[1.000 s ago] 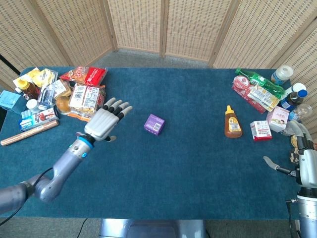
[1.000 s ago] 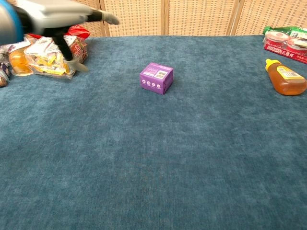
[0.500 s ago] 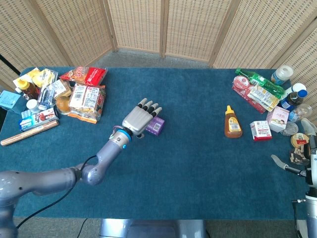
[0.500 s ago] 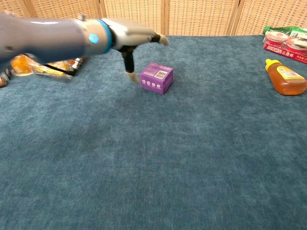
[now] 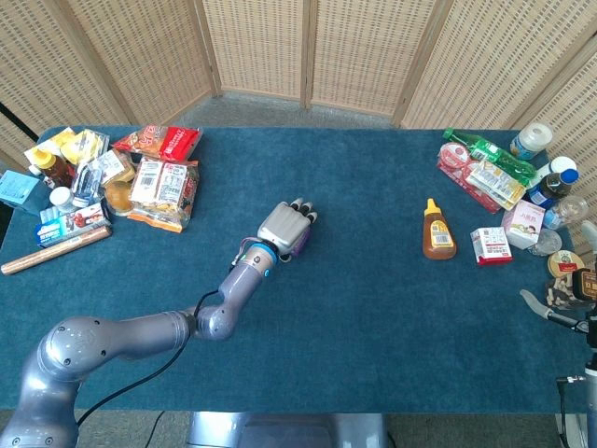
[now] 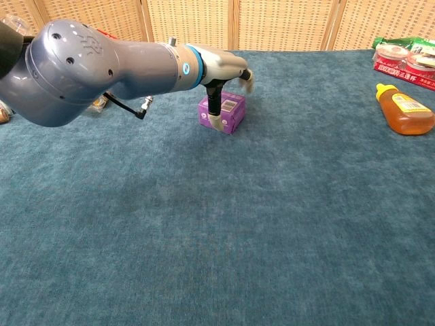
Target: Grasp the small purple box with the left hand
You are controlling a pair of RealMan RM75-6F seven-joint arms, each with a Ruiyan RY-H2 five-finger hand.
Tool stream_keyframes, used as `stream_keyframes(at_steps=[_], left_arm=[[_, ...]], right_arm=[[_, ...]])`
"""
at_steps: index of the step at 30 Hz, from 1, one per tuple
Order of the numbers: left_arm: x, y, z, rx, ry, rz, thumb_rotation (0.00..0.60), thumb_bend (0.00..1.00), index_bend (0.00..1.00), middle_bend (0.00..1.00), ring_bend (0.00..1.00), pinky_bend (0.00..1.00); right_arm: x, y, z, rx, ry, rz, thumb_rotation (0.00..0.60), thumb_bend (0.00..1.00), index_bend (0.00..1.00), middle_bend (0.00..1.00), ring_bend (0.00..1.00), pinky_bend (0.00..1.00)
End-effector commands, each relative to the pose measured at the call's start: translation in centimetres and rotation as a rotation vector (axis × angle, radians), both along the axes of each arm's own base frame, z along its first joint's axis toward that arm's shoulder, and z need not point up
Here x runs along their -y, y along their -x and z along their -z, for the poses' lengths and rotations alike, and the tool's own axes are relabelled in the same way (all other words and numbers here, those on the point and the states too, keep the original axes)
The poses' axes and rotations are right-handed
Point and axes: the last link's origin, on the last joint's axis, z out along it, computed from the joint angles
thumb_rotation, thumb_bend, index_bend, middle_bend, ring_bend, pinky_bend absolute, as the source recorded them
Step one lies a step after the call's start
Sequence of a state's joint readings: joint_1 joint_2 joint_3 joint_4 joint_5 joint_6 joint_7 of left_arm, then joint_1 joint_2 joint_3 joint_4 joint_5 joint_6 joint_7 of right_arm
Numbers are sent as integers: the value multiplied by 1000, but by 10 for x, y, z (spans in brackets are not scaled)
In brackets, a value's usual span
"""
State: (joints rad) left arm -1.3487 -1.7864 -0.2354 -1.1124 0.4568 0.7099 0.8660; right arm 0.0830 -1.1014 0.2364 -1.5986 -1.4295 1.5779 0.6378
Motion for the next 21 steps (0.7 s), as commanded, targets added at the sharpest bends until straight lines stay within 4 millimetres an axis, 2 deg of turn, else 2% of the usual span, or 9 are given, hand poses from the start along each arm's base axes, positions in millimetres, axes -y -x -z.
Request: stream_keyframes(at_steps=[1,4,8,16,21], left_arm=[[1,1,-1,-21,-19,4,600,179,672,732,700,836],[3,3,-7,-12,-28,-7,600,195,738,794,760,859],[8,0,-28,19,-54,4,600,199,754,808,762,860],[24,-15,-103,86,-154,70,600,198,750,795,761,862],[36,-28,-135,108,-193,105,600,198,750,791,761,860]], right_arm=[[-1,-1,1,-3,-3,-3,600,46,0,0,0,0],[-1,-2,2,-4,-7,-8,600,46,0,0,0,0],[-2,-2,2,-5,-6,-9,600,46,0,0,0,0],[-4,-5,3,-24,-6,-20,600,46,0,0,0,0],[-6,-7,5,-35,-8,-24,600,46,0,0,0,0]])
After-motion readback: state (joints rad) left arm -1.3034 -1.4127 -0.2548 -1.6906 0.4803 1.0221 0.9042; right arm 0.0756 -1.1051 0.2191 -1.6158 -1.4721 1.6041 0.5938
